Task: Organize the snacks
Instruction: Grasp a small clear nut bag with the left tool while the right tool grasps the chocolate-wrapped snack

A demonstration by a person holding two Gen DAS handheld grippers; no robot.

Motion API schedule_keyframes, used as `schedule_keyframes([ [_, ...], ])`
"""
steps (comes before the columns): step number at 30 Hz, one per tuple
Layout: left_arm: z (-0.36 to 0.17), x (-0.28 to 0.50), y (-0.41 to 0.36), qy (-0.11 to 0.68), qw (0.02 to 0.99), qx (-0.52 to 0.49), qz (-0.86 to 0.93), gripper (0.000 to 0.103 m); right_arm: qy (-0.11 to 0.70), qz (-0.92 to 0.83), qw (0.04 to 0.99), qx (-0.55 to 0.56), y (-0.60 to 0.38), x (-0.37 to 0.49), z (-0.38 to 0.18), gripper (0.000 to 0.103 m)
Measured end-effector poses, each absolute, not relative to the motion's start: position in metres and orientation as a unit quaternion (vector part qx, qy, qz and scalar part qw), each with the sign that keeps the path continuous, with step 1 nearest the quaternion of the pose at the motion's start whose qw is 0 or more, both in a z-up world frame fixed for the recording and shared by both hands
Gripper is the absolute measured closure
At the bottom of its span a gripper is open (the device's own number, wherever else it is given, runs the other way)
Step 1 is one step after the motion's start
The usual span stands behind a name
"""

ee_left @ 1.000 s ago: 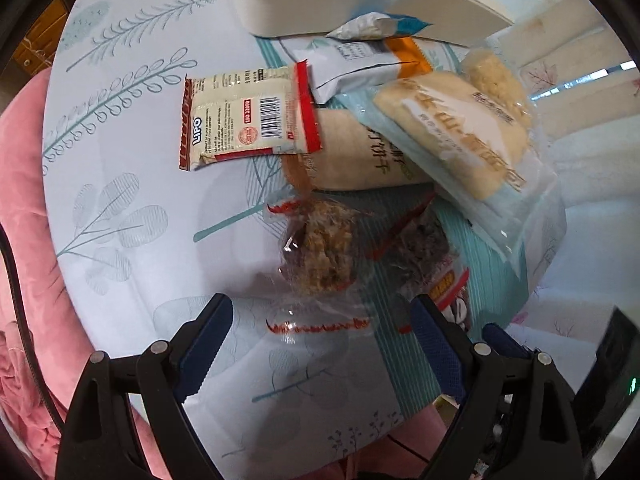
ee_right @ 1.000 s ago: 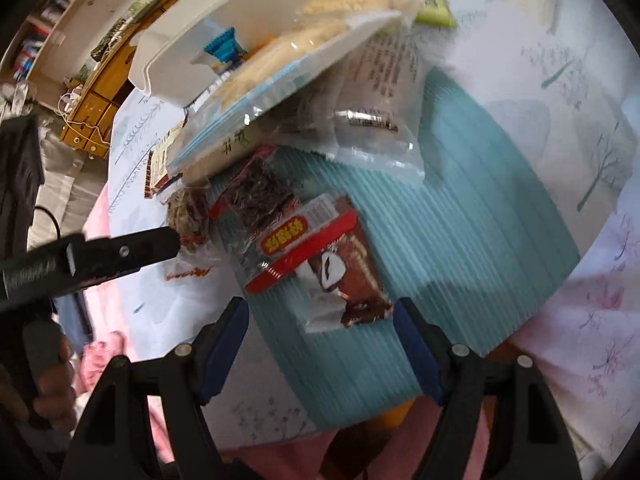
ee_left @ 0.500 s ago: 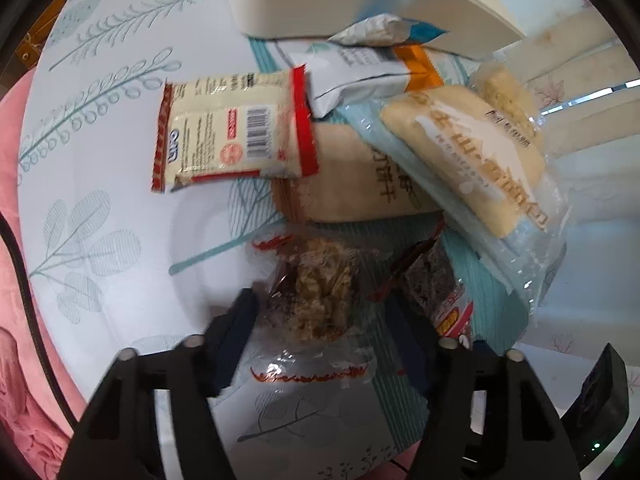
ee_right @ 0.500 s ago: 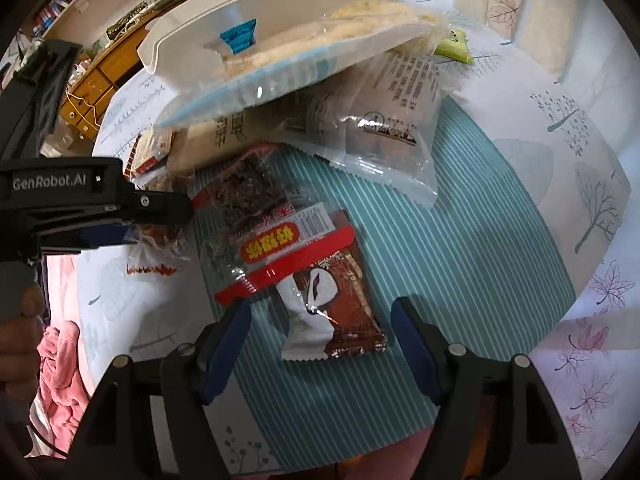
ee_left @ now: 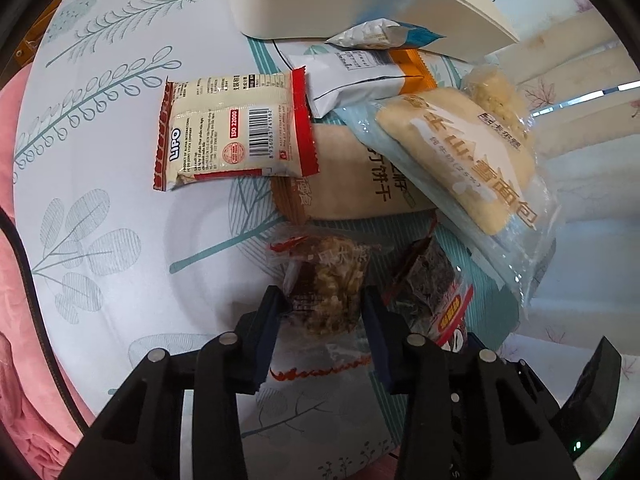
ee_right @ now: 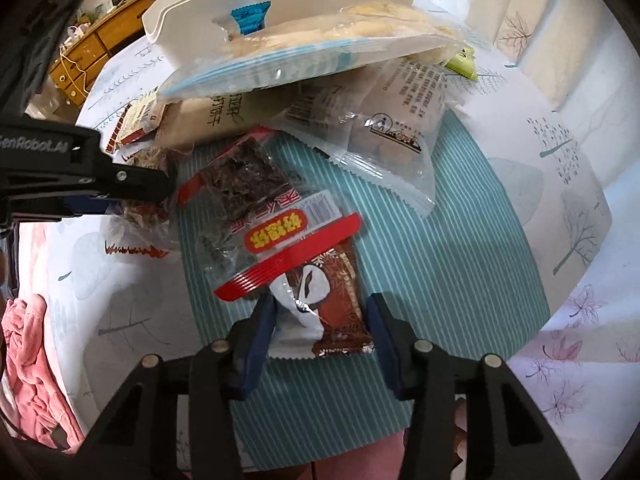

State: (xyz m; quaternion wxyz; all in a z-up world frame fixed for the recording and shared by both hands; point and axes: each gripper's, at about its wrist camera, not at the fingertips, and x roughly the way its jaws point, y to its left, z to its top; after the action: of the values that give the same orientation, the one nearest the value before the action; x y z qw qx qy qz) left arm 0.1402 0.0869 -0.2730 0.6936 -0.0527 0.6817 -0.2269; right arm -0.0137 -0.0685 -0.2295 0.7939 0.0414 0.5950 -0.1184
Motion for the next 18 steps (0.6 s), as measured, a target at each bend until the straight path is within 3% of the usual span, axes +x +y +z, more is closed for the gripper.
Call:
schedule_keyframes([
  [18,-0.205,0.119,0.147,0.665,0.711,-0.100,-0.205,0.064,0.705,-0.073,0.693,0.133,-0.050,0.003,-0.199,0.061],
])
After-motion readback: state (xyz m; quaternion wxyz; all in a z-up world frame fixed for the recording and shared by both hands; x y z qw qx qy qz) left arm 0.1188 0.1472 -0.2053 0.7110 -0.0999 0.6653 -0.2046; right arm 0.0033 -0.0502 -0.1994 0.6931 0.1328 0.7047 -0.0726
